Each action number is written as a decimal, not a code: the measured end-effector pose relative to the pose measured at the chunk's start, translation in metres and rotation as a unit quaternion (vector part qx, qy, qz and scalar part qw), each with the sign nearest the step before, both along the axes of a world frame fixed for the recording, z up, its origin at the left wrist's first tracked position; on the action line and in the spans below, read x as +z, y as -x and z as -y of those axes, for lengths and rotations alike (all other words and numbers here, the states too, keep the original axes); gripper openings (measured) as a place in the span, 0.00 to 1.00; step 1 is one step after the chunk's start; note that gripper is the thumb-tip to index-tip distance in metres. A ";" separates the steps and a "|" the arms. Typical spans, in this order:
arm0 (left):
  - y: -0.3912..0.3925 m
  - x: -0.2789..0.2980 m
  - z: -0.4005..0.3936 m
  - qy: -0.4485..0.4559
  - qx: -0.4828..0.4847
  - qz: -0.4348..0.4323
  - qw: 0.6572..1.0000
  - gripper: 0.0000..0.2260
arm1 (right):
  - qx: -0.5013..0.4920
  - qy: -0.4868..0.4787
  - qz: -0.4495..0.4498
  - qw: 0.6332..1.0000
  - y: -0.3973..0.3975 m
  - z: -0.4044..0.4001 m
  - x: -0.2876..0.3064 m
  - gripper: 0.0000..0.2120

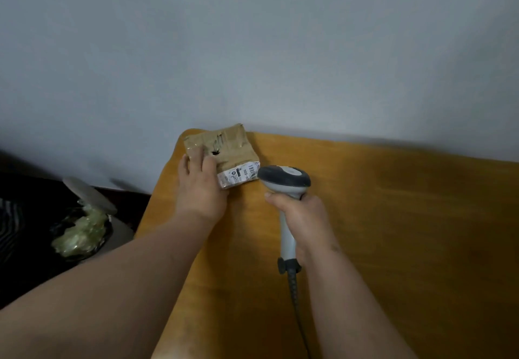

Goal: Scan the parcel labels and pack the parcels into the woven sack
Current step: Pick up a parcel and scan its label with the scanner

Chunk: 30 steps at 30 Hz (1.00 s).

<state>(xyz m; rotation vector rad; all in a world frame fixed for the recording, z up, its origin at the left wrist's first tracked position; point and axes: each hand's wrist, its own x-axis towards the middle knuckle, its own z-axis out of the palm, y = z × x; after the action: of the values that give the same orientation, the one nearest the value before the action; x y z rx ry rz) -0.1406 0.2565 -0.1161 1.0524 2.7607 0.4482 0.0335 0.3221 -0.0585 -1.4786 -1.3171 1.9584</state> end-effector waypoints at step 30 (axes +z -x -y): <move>-0.244 0.129 0.148 -0.370 0.132 0.409 0.824 0.21 | -0.009 -0.041 -0.210 0.977 -0.159 0.134 0.100 0.06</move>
<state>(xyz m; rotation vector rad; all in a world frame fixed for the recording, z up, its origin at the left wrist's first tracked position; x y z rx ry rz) 0.1036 0.1087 0.0129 0.3604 1.9173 1.6470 0.1920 0.1884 0.0413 -0.9608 -1.1717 2.0316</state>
